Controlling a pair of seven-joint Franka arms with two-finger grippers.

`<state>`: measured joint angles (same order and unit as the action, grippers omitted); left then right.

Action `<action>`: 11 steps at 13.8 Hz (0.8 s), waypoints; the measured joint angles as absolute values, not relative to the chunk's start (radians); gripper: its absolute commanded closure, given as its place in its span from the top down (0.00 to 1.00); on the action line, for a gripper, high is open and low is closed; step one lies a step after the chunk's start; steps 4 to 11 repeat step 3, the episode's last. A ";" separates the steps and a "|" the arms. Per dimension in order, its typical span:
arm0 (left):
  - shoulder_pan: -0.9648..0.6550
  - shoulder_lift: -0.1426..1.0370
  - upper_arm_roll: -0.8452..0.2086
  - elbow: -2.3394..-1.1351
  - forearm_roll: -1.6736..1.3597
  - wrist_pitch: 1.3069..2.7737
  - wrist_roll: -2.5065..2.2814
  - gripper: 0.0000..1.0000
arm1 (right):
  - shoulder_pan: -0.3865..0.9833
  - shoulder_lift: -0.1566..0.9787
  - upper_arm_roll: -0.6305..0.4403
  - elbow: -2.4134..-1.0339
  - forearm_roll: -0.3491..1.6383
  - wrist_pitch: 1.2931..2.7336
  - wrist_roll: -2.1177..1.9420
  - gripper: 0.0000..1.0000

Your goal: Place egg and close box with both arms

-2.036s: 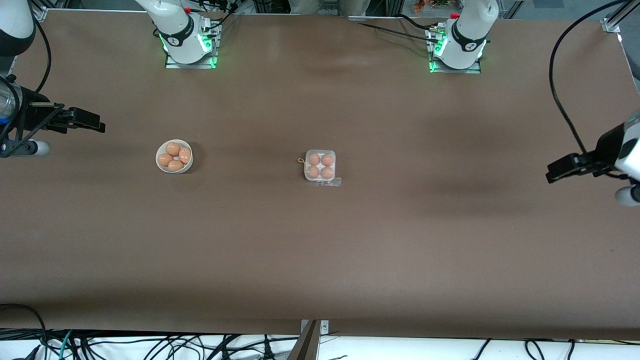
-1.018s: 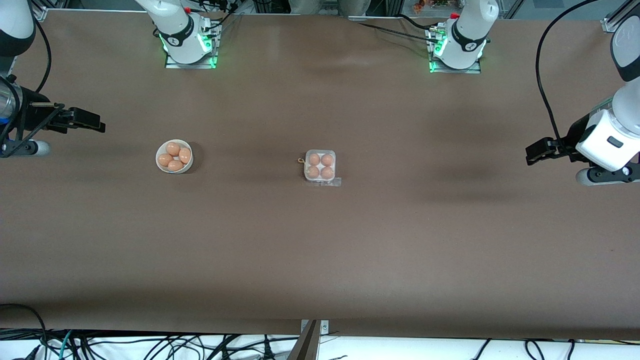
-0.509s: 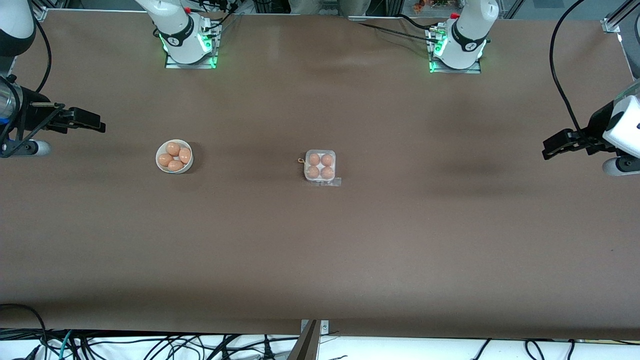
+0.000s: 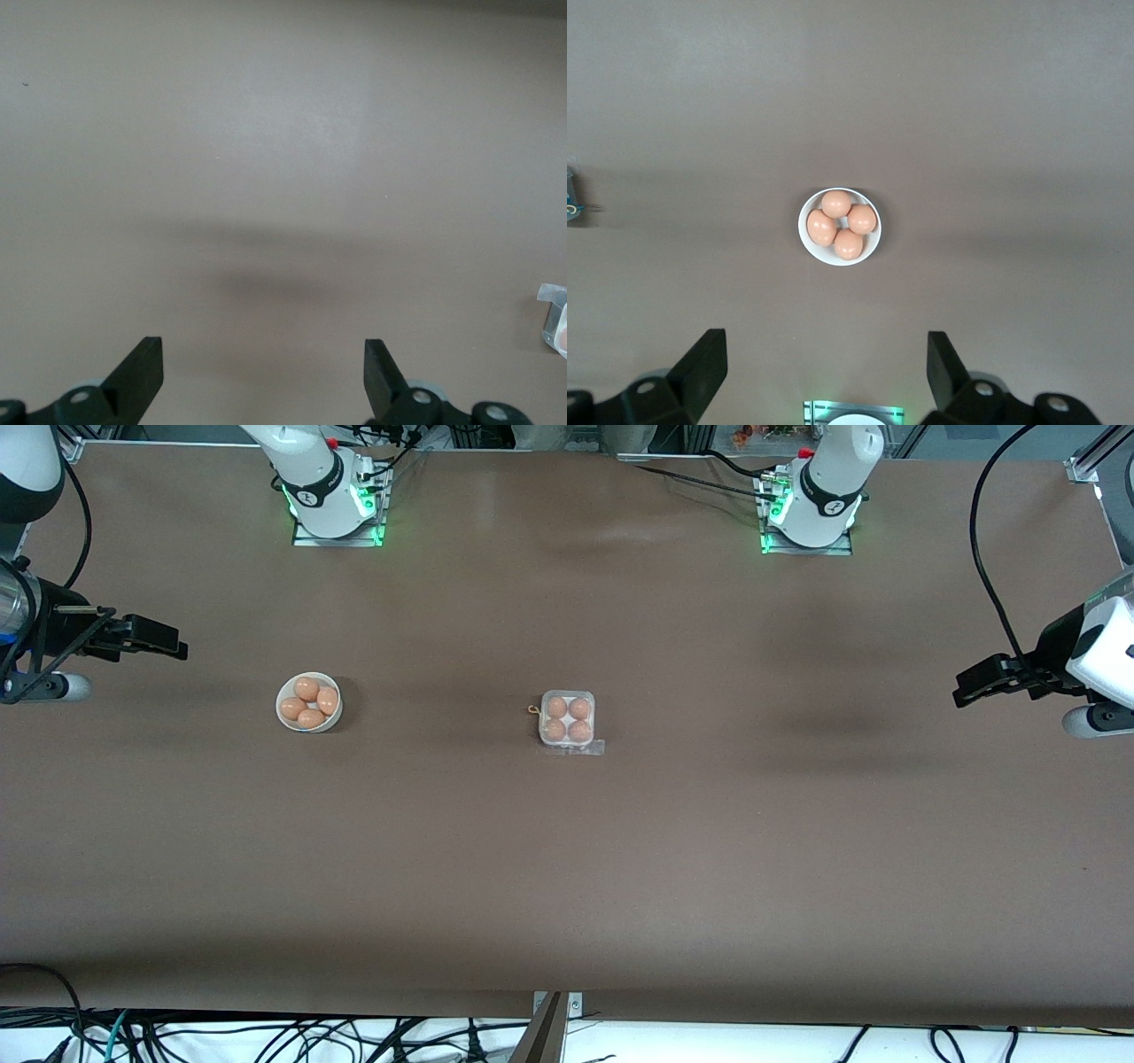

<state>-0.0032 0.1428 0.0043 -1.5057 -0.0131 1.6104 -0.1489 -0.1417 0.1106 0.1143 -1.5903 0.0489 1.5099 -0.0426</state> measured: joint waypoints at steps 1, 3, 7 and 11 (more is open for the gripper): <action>-0.003 0.143 0.004 -1.506 -0.013 1.610 -0.149 1.00 | -0.141 0.111 0.116 -1.589 0.049 1.510 -0.043 1.00; -0.003 0.143 0.004 -1.508 -0.013 1.610 -0.149 1.00 | -0.138 0.111 0.119 -1.583 0.049 1.510 -0.043 1.00; -0.003 0.143 0.004 -1.508 -0.013 1.610 -0.149 1.00 | -0.138 0.111 0.119 -1.583 0.049 1.510 -0.043 1.00; -0.003 0.143 0.004 -1.508 -0.013 1.610 -0.149 1.00 | -0.138 0.111 0.119 -1.583 0.049 1.510 -0.043 1.00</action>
